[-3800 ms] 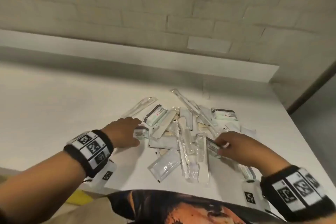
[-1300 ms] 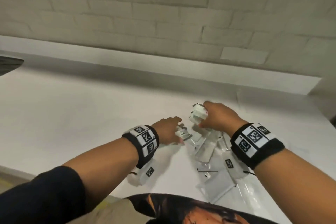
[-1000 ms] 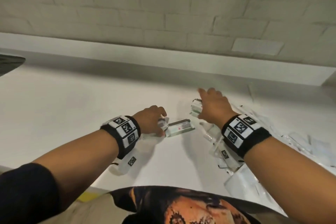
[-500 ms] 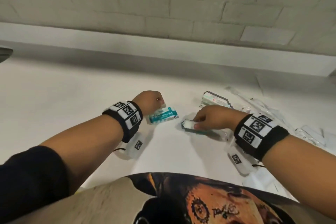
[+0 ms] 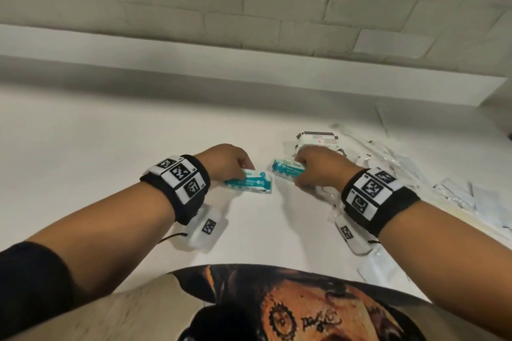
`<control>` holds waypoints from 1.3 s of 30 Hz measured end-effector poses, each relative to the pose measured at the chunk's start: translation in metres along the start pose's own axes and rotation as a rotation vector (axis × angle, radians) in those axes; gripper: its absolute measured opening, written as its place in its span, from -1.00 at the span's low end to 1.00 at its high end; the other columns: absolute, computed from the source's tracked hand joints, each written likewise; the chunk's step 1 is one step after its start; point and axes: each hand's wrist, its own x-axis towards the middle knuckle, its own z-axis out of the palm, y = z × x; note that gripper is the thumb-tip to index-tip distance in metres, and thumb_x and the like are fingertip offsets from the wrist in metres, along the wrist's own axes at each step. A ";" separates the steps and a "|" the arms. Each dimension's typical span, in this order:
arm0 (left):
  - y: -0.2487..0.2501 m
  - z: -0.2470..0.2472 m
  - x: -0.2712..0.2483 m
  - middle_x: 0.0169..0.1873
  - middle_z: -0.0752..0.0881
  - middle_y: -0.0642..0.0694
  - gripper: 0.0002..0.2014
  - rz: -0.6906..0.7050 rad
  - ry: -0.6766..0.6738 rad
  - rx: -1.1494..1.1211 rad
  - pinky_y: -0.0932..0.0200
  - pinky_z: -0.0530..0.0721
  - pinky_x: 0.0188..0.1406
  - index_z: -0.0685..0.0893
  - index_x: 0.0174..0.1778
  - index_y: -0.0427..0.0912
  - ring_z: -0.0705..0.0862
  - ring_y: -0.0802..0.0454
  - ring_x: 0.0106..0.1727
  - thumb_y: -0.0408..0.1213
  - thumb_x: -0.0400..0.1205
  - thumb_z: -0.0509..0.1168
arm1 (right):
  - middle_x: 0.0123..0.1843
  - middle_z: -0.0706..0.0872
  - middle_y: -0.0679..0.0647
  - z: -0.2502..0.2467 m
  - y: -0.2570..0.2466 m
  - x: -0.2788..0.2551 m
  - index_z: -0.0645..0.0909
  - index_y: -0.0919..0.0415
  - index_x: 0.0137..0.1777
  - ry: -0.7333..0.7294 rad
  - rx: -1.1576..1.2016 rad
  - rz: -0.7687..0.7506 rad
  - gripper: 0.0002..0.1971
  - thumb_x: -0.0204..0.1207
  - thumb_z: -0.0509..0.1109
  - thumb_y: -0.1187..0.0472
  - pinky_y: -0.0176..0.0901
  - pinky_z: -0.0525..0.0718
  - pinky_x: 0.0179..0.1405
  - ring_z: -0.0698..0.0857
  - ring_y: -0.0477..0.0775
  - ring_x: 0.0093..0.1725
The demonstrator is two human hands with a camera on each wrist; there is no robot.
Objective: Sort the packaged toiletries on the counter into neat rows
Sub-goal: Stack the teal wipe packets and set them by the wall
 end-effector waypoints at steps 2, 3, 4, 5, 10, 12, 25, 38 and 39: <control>0.006 0.010 0.002 0.11 0.73 0.05 -0.73 -0.001 0.029 -0.086 0.21 0.64 0.13 0.75 0.13 -0.04 0.66 0.08 0.14 -0.32 0.52 0.42 | 0.01 0.72 -0.01 -0.009 0.000 0.006 0.66 0.07 0.13 0.007 0.045 0.049 -0.65 0.32 0.50 0.19 -0.12 0.68 -0.08 0.64 0.00 -0.06; 0.008 0.014 0.003 0.10 0.72 0.02 -0.74 -0.010 0.057 -0.129 0.20 0.65 0.12 0.74 0.10 -0.07 0.66 0.06 0.14 -0.32 0.49 0.46 | 0.06 0.73 0.00 -0.012 -0.001 0.009 0.66 0.06 0.19 0.024 0.067 0.062 -0.61 0.33 0.53 0.17 -0.14 0.63 -0.10 0.63 0.01 -0.04; 0.010 0.017 0.005 0.10 0.70 -0.02 -0.73 -0.019 0.091 -0.171 0.17 0.66 0.11 0.70 0.06 -0.08 0.67 0.03 0.14 -0.32 0.46 0.49 | 0.12 0.73 0.01 -0.015 -0.004 0.013 0.65 0.04 0.24 0.050 0.085 0.061 -0.57 0.34 0.55 0.14 -0.16 0.59 -0.09 0.62 0.01 -0.01; 0.011 0.019 0.007 0.10 0.67 -0.06 -0.71 -0.031 0.125 -0.206 0.13 0.67 0.08 0.65 0.03 -0.07 0.67 -0.01 0.12 -0.31 0.43 0.52 | 0.18 0.72 0.00 -0.015 -0.009 0.015 0.64 0.03 0.29 0.068 0.097 0.040 -0.53 0.35 0.57 0.12 -0.15 0.57 -0.06 0.61 0.01 0.02; 0.012 0.021 0.010 0.11 0.59 -0.11 -0.63 -0.068 0.160 -0.241 0.11 0.67 -0.05 0.51 -0.06 -0.01 0.66 -0.07 0.05 -0.28 0.37 0.56 | 0.34 0.69 -0.04 -0.007 -0.025 0.018 0.57 0.05 0.43 -0.051 0.110 -0.095 -0.46 0.43 0.56 0.19 -0.15 0.56 0.28 0.64 0.01 0.26; 0.011 0.019 0.010 0.12 0.57 -0.10 -0.63 -0.069 0.156 -0.228 0.10 0.67 -0.02 0.50 -0.06 0.01 0.65 -0.06 0.06 -0.25 0.38 0.56 | 0.27 0.72 -0.03 -0.016 -0.016 0.018 0.64 0.04 0.35 0.038 0.129 -0.106 -0.59 0.49 0.49 0.24 -0.23 0.54 0.12 0.65 -0.04 0.12; 0.031 0.015 0.026 0.19 0.69 0.09 -0.62 0.070 0.044 -0.025 0.25 0.58 -0.08 0.65 0.26 0.08 0.66 0.13 0.07 -0.10 0.51 0.46 | 0.42 0.55 0.00 -0.022 0.042 0.032 0.37 -0.07 0.53 0.172 -0.066 -0.028 -0.23 0.32 0.61 0.12 0.04 0.48 0.33 0.48 0.15 0.34; 0.010 0.014 0.029 -0.12 0.78 -0.10 -0.88 -0.119 0.155 -0.359 -0.13 0.73 0.11 0.66 -0.15 -0.13 0.78 -0.10 -0.02 -0.25 0.51 0.48 | 0.03 0.73 -0.02 -0.034 -0.026 0.047 0.70 0.13 0.17 -0.140 0.225 -0.110 -0.79 0.64 0.27 0.23 -0.11 0.65 -0.06 0.65 0.01 -0.08; 0.010 0.015 0.029 -0.14 0.78 -0.11 -0.87 -0.124 0.152 -0.366 -0.13 0.74 0.11 0.66 -0.14 -0.14 0.78 -0.10 -0.03 -0.24 0.51 0.48 | 0.03 0.75 0.00 -0.031 -0.026 0.053 0.71 0.14 0.15 -0.116 0.243 -0.067 -0.78 0.65 0.24 0.27 -0.12 0.66 -0.08 0.65 0.01 -0.12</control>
